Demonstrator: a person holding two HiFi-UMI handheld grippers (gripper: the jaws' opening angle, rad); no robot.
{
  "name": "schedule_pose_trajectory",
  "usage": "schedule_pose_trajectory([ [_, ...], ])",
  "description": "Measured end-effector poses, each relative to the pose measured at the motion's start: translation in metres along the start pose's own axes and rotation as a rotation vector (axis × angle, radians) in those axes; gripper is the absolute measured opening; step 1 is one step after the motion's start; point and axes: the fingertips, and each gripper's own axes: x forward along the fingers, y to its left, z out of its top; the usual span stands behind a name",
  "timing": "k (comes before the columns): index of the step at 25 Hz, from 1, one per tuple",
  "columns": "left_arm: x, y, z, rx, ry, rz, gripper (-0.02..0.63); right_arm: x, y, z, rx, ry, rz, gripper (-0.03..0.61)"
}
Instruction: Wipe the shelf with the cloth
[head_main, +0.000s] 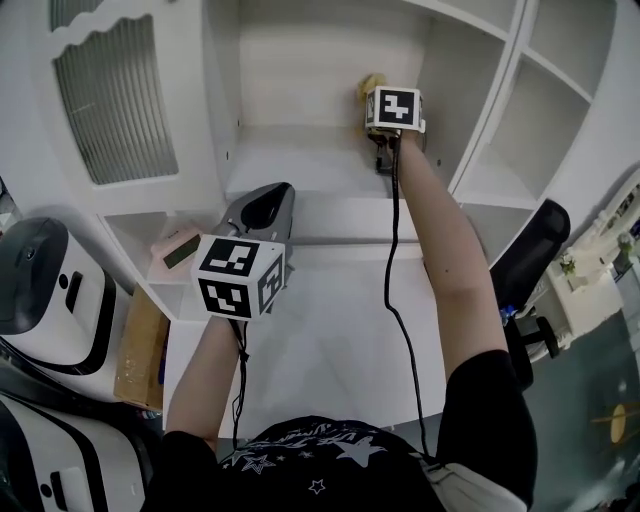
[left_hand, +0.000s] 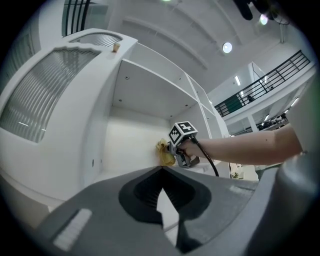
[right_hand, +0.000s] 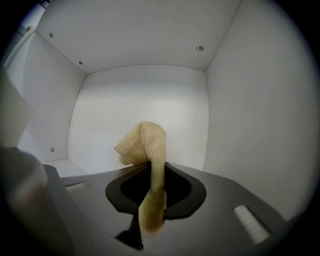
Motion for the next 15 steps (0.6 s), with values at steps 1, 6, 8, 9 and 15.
schedule_pose_trajectory([
  [1,0.002,-0.002,-0.001,-0.006,0.0,-0.007,0.003,-0.001,-0.004,0.001,-0.001,-0.005,-0.014,0.081],
  [6,0.01,-0.012,-0.001,-0.017,-0.002,-0.036,0.003,-0.007,-0.026,-0.003,-0.006,0.016,-0.117,0.08],
  [8,0.012,-0.013,0.0,-0.021,-0.007,-0.042,0.003,-0.009,-0.036,-0.005,0.001,0.026,-0.146,0.081],
  [9,0.013,-0.013,0.0,-0.025,-0.01,-0.045,0.003,-0.01,-0.039,-0.006,0.011,0.029,-0.152,0.081],
  [15,0.015,-0.016,0.001,-0.04,-0.027,-0.063,0.003,-0.015,-0.04,-0.007,0.023,0.03,-0.156,0.081],
])
